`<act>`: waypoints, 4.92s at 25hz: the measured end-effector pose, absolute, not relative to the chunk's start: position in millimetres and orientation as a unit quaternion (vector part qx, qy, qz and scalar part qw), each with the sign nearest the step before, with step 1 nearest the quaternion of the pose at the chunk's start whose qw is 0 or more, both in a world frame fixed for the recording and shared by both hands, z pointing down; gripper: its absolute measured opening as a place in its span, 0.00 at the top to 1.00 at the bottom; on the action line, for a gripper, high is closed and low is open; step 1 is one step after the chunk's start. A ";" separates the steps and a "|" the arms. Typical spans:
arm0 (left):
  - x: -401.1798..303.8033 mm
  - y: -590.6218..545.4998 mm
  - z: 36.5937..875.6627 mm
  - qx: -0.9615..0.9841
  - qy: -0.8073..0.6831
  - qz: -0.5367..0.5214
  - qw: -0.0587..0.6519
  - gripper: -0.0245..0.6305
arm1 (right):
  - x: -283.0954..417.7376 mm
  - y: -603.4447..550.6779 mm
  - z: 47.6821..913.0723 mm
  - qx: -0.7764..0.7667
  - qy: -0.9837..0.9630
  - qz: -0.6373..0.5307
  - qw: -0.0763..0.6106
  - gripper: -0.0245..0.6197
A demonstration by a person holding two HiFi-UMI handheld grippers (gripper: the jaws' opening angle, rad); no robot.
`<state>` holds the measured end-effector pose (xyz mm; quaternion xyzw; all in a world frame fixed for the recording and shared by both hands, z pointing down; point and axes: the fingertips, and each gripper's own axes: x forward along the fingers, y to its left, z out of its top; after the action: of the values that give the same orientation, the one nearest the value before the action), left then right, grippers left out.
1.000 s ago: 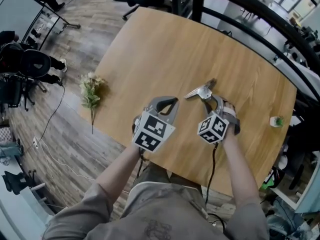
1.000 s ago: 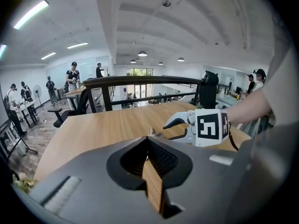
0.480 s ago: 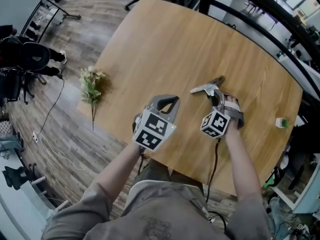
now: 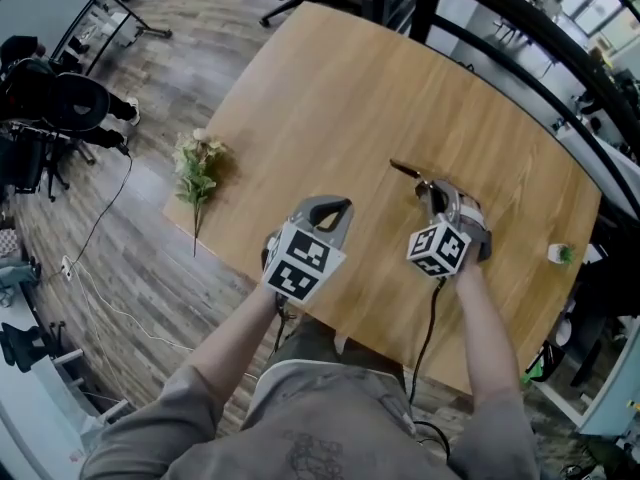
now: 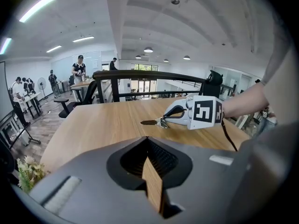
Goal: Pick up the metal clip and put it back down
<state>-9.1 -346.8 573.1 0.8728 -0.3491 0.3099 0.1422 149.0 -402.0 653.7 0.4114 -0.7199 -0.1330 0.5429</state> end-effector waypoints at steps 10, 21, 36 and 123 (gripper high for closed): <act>-24.3 -344.6 506.8 0.886 -0.359 0.274 0.104 0.96 | 151.7 -368.1 571.5 0.555 -0.759 0.073 0.333 0.93; -45.3 -335.5 401.4 0.899 -0.384 0.209 0.026 0.96 | 141.3 -325.8 421.6 0.615 -0.764 0.036 0.188 0.93; -75.9 -282.6 301.7 0.909 -0.406 0.098 -0.010 0.96 | 136.3 -230.9 317.4 0.636 -0.767 0.027 0.075 0.93; -343.8 -218.5 570.2 0.726 -0.594 0.233 0.256 0.96 | -233.3 -307.8 700.8 0.149 -0.783 -0.204 0.569 0.87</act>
<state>-343.8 -218.5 570.2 0.7261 -0.5941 0.2330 0.2561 -233.3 -307.8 700.8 0.1493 -0.7827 -0.2035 0.5690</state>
